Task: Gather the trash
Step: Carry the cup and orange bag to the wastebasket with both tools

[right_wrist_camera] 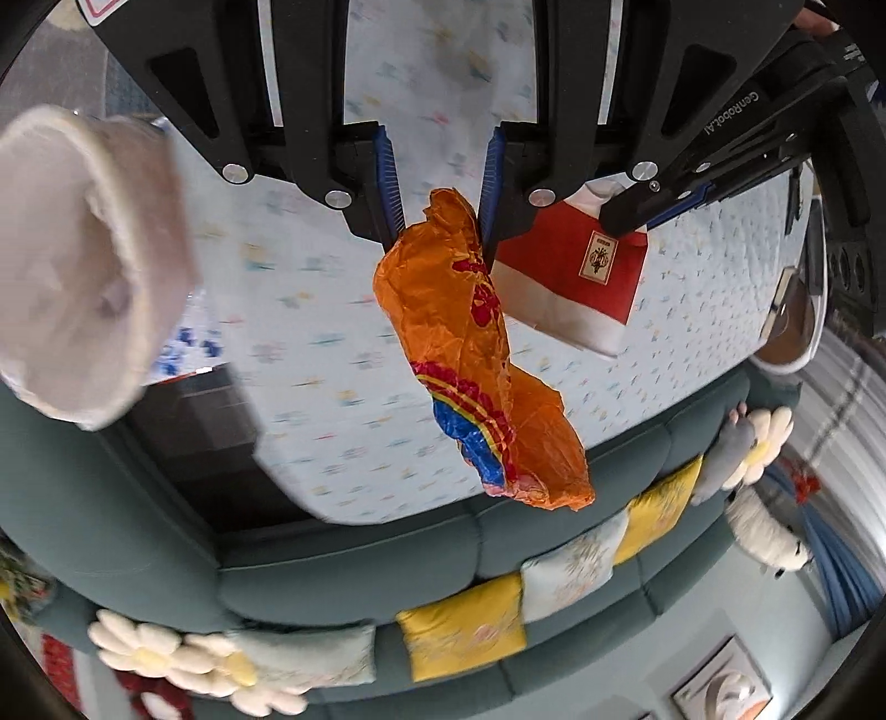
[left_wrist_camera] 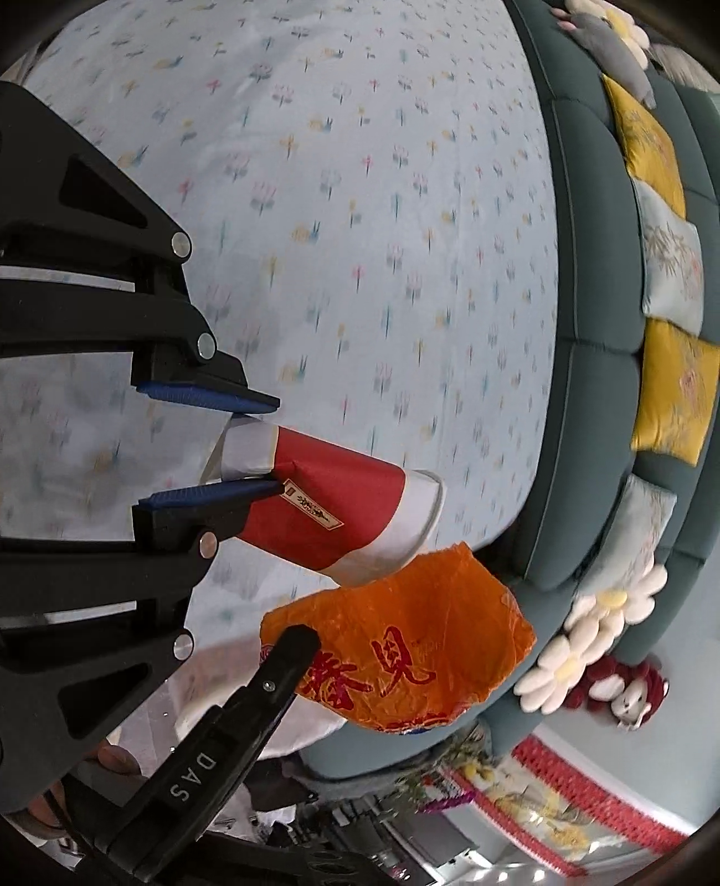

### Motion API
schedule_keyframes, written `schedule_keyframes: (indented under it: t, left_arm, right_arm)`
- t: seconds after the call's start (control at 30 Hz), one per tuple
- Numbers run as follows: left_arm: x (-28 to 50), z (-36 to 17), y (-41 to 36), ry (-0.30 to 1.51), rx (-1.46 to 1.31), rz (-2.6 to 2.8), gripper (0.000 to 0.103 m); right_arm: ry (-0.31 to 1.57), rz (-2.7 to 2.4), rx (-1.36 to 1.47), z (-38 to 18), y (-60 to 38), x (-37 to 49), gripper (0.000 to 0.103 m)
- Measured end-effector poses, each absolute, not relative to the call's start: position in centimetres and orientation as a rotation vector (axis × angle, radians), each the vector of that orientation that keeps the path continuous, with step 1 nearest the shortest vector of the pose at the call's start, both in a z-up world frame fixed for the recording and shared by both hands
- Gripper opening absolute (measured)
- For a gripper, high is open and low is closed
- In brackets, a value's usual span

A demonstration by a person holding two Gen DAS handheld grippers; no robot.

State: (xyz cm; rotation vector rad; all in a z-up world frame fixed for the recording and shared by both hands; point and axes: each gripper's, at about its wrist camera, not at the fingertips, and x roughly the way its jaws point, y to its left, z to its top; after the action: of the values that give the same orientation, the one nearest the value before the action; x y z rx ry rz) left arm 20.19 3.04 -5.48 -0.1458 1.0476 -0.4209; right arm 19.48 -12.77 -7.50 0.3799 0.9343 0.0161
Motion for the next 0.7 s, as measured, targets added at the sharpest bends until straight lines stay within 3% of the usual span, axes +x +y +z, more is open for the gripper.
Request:
schedule_keyframes:
  t: [0.7]
  left_arm:
    - [13.4,-2.9,-14.5,1.021,-0.002,-0.627,0.023]
  right_arm:
    - [0.77,-0.241,0.458,-2.9,-30.0,5.6,0.024]
